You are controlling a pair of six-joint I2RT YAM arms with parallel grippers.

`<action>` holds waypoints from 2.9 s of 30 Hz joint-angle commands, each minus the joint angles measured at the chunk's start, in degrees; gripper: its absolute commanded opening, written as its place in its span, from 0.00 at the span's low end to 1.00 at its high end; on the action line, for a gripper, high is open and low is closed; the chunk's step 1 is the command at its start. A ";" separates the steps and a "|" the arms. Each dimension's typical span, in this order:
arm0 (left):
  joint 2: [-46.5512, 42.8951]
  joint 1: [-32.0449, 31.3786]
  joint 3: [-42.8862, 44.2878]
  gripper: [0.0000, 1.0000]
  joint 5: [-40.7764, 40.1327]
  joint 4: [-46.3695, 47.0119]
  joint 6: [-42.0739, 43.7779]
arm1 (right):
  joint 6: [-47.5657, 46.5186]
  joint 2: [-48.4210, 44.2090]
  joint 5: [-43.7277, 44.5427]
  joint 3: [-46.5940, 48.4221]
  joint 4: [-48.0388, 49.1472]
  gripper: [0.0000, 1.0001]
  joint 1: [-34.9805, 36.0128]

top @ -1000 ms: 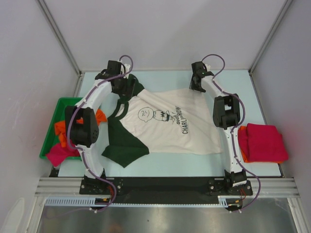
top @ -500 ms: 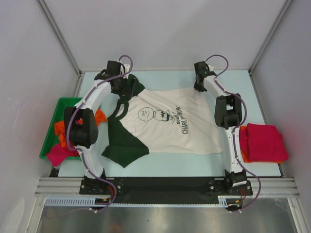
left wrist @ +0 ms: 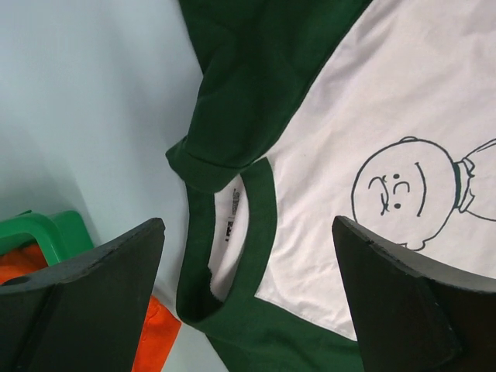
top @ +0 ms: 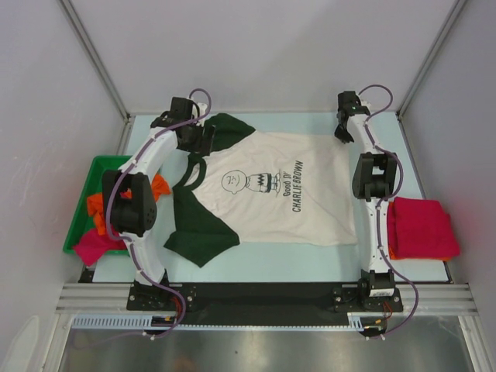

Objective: Fold and stack the t-shirts
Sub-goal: Flatten out the tshirt

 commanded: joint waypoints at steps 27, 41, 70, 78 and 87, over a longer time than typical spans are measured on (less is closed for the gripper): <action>-7.34 -0.44 -4.91 0.95 2.58 5.25 -0.16 | -6.61 -27.23 4.74 -19.50 15.28 0.83 8.35; 21.73 -2.72 28.81 0.25 5.76 -7.47 2.39 | -0.46 -54.22 4.65 -51.77 14.68 0.20 25.95; 41.44 -2.20 44.30 0.29 -1.37 -19.97 7.84 | 2.09 -63.72 3.50 -54.15 9.14 0.30 29.55; 39.51 2.81 43.34 0.28 -4.70 -20.50 7.22 | 2.09 -63.63 3.33 -54.94 9.66 0.31 29.55; 40.65 5.71 44.48 0.29 -5.93 -19.62 7.05 | 2.53 -63.37 3.68 -57.75 10.46 0.31 29.55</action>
